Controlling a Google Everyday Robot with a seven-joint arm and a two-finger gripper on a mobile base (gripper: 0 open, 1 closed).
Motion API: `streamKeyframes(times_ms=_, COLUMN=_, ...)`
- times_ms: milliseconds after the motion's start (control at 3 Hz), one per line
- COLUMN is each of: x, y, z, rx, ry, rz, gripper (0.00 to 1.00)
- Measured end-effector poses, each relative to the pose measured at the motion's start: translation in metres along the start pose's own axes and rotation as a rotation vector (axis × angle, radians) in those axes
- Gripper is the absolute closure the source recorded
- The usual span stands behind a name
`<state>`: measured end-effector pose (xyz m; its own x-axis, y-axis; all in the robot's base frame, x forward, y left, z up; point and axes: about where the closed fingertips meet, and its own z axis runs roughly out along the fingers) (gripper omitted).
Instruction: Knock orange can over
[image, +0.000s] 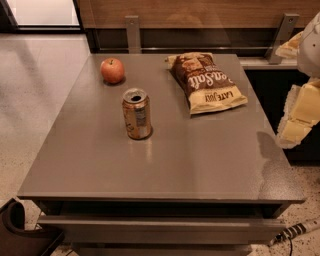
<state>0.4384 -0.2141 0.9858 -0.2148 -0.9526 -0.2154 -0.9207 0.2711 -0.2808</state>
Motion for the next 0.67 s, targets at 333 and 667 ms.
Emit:
streamKeyframes(times_ms=333, x=0.000, y=0.000, z=0.000, rx=0.000, ry=-0.005, rz=0.001, gripper=0.00)
streamKeyframes(times_ms=667, x=-0.010, y=-0.004, z=0.016, rx=-0.013, ry=-0.120, rz=0.012, gripper=0.00)
